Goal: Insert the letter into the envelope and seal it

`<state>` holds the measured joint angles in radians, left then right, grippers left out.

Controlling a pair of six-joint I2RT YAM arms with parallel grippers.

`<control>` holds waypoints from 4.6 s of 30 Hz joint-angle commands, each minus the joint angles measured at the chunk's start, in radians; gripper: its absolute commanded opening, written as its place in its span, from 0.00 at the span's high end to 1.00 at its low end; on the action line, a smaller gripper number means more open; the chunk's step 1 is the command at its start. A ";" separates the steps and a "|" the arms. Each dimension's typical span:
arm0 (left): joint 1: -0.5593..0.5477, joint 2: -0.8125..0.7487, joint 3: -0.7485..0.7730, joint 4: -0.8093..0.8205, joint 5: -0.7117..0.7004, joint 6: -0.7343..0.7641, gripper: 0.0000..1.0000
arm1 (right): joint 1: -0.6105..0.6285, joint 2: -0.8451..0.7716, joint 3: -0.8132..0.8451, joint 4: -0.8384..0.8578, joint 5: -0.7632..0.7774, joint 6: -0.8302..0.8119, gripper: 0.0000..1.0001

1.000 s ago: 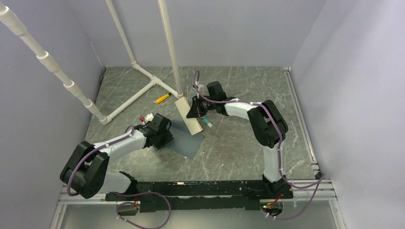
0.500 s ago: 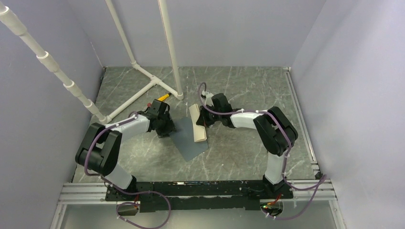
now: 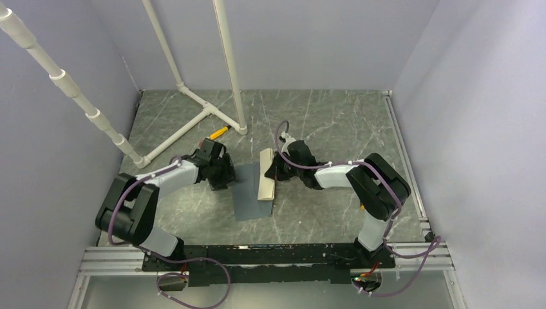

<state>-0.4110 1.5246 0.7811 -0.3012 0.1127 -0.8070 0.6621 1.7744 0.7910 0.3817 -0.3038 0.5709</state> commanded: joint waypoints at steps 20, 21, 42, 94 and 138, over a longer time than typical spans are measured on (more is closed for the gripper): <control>-0.019 -0.104 -0.281 0.051 0.176 -0.170 0.55 | 0.058 -0.028 -0.207 0.410 0.088 0.229 1.00; -0.020 -0.099 -0.280 0.047 0.166 -0.170 0.56 | 0.059 -0.028 -0.217 0.426 0.084 0.241 1.00; -0.023 -0.172 -0.374 0.199 0.133 -0.313 0.67 | 0.077 -0.092 -0.244 0.187 0.269 0.632 1.00; 0.018 -0.021 -0.124 0.338 0.153 -0.002 0.74 | 0.060 0.004 -0.166 0.075 0.065 0.556 1.00; 0.018 0.121 -0.107 0.243 -0.013 -0.082 0.83 | 0.069 0.029 -0.115 -0.072 -0.011 0.421 1.00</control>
<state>-0.3950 1.6123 0.7029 0.0261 0.1837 -0.9123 0.7189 1.7695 0.6495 0.4030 -0.3752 1.0698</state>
